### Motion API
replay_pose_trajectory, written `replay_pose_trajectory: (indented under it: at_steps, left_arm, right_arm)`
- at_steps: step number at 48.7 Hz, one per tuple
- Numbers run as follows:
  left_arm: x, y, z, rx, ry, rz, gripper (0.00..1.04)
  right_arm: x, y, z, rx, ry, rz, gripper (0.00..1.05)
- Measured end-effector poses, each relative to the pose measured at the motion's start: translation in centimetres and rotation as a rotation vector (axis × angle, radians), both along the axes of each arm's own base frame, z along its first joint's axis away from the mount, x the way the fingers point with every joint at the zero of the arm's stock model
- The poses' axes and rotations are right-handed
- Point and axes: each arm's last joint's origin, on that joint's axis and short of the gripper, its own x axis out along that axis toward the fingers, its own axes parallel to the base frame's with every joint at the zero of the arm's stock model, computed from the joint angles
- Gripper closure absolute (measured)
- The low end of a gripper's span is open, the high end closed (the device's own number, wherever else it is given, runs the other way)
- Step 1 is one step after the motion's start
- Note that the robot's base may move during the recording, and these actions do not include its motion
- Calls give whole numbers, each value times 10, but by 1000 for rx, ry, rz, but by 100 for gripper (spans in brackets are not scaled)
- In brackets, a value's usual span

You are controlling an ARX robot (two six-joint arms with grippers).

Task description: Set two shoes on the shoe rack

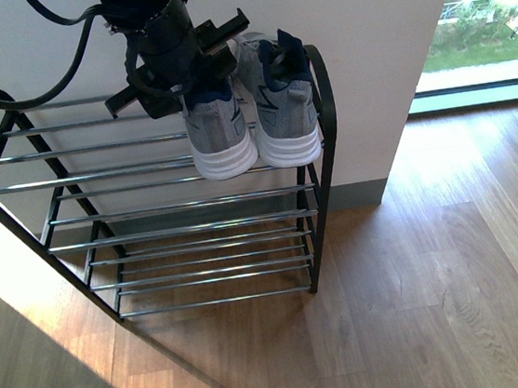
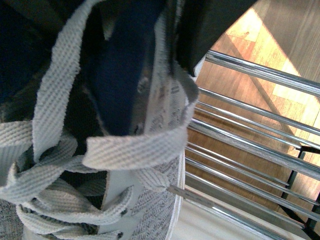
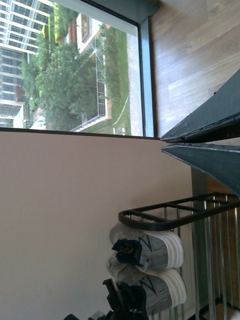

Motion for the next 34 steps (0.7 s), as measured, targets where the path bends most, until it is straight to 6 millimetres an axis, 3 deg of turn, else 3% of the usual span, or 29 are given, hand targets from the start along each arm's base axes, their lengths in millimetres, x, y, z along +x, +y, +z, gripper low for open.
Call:
replay_pose_trajectory:
  at_steps: [10,20,34]
  left_arm:
    - [-6,2,6,7,-20,5,36]
    - [-17,8,28,26,-75,33,8]
    - [-42,21,78,22,-192,62,9]
  right_arm:
    - [0,0,0,0,0,0,103]
    - [0,0,0,0,0,0,103]
    - [0,0,0,0,0,0,103]
